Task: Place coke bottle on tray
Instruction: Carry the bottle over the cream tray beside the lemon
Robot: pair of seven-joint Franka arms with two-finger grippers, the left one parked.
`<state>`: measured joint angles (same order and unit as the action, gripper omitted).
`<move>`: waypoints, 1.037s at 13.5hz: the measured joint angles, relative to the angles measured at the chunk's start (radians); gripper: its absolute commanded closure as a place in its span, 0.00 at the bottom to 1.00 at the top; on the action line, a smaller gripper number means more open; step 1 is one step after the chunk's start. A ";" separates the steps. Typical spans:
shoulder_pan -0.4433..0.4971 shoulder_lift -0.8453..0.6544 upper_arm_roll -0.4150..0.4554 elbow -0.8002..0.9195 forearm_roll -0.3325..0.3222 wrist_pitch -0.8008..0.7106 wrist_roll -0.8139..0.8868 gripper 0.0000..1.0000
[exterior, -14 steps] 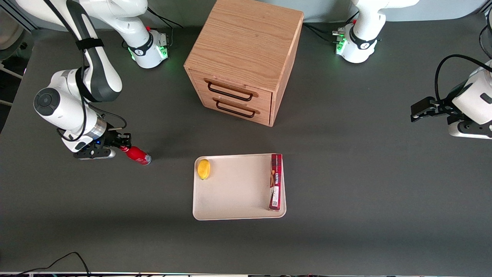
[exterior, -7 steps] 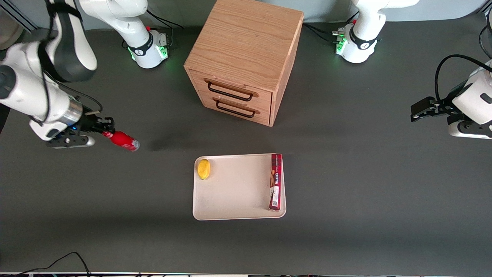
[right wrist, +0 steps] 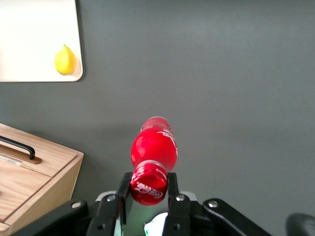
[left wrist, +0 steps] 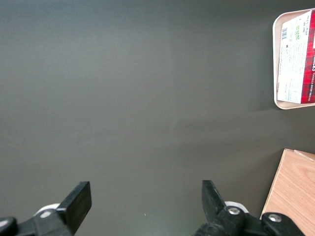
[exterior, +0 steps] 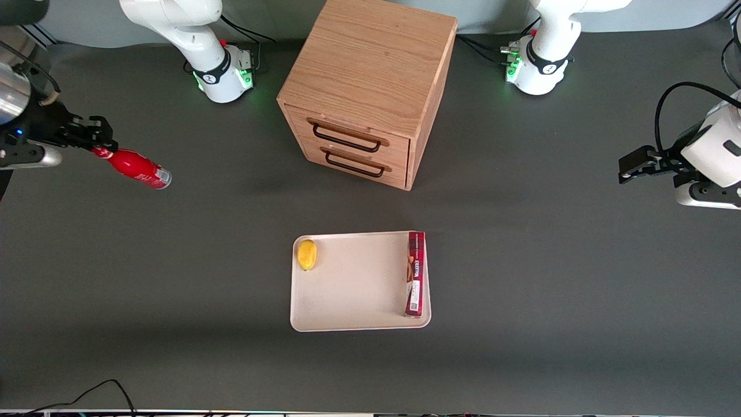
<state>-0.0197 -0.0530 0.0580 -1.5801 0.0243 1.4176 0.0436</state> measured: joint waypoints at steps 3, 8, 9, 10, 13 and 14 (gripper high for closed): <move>0.010 0.110 0.036 0.113 0.001 -0.001 0.128 1.00; 0.159 0.428 0.114 0.358 -0.003 0.050 0.475 1.00; 0.202 0.489 0.111 0.396 -0.015 0.093 0.528 1.00; 0.240 0.543 0.105 0.421 -0.030 0.149 0.578 1.00; 0.294 0.667 0.089 0.452 -0.041 0.324 0.667 1.00; 0.300 0.697 0.083 0.457 -0.043 0.371 0.686 1.00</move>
<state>0.2808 0.6439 0.1415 -1.1235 -0.0188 1.7888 0.7298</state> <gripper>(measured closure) 0.687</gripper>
